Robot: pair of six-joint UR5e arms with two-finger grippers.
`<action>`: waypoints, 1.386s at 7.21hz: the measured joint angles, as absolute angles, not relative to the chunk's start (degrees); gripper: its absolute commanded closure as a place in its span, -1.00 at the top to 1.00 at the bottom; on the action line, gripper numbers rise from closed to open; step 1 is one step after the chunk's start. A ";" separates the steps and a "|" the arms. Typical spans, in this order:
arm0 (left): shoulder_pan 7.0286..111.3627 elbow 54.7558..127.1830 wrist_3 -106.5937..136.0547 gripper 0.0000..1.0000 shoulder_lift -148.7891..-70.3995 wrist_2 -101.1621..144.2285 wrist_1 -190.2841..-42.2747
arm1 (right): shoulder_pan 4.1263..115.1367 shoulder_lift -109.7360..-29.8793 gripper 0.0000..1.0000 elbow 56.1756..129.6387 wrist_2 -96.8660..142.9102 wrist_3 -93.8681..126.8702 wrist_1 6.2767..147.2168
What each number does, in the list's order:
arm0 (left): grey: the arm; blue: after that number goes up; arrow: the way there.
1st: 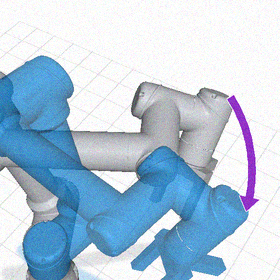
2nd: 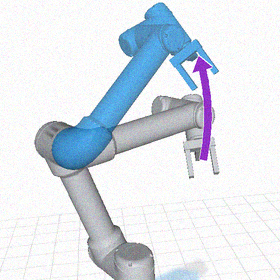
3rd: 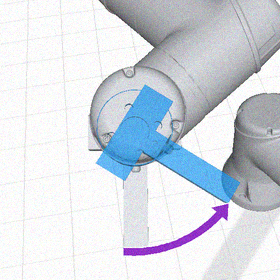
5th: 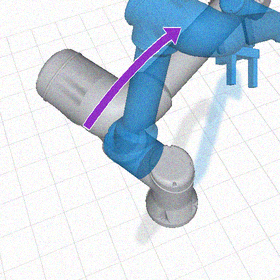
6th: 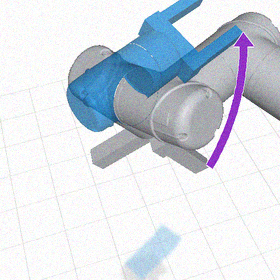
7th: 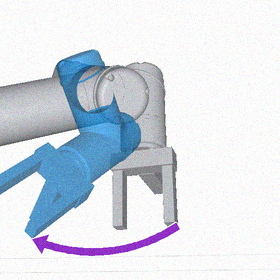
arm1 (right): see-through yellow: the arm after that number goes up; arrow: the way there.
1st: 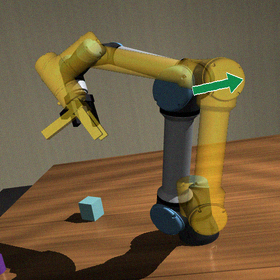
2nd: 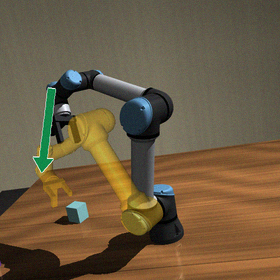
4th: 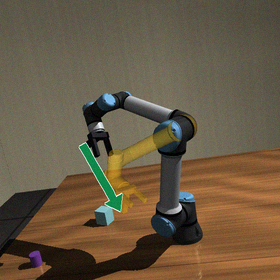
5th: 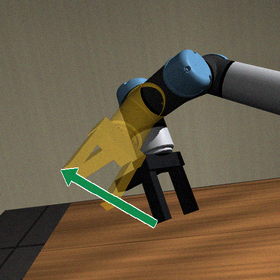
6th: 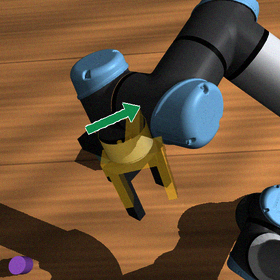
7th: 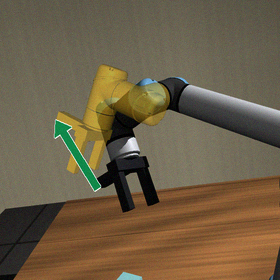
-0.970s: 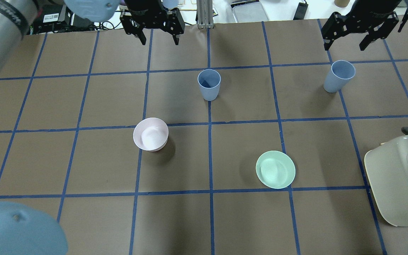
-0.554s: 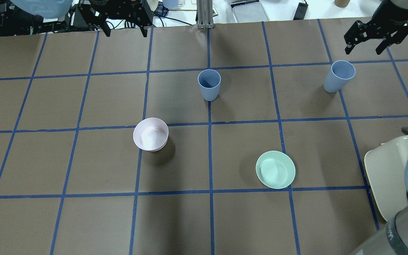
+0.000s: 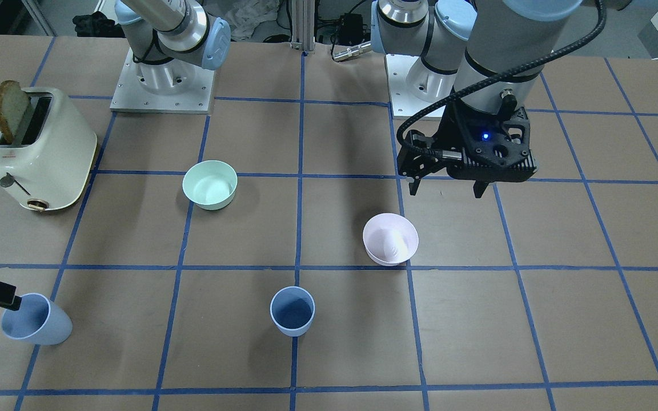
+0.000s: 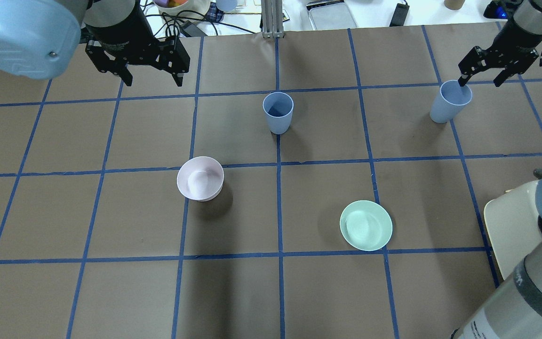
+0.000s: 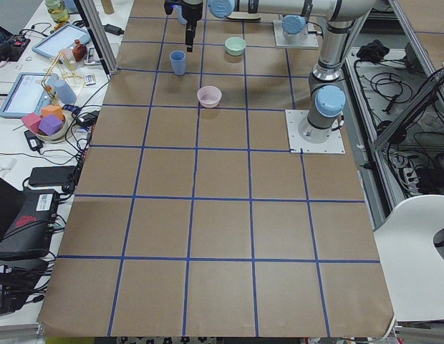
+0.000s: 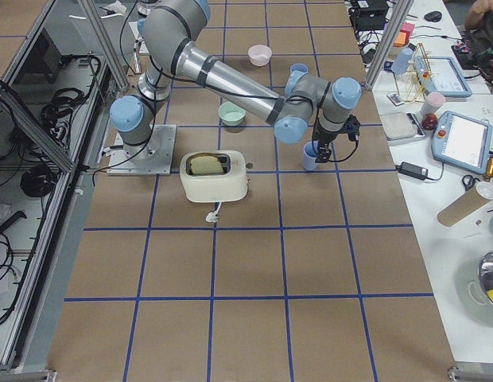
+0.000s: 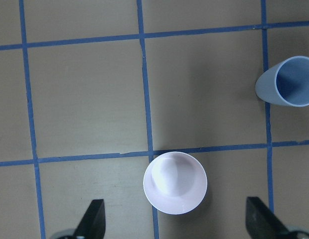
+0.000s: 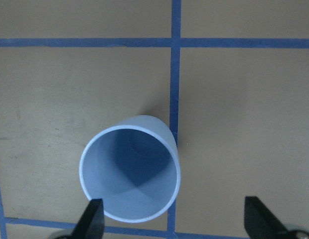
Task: Stack blue cups with both arms
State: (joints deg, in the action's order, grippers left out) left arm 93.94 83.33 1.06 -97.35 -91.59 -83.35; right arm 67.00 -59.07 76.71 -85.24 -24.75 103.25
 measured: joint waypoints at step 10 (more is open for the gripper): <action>93.70 83.33 1.06 1.00 -96.46 -91.75 -83.32 | 66.27 -55.34 -1.00 76.34 -85.14 -24.61 104.88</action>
State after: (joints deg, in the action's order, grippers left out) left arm 93.70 83.33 1.06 -96.46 -91.75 -83.32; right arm 66.27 -55.34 76.34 -85.14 -24.61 104.88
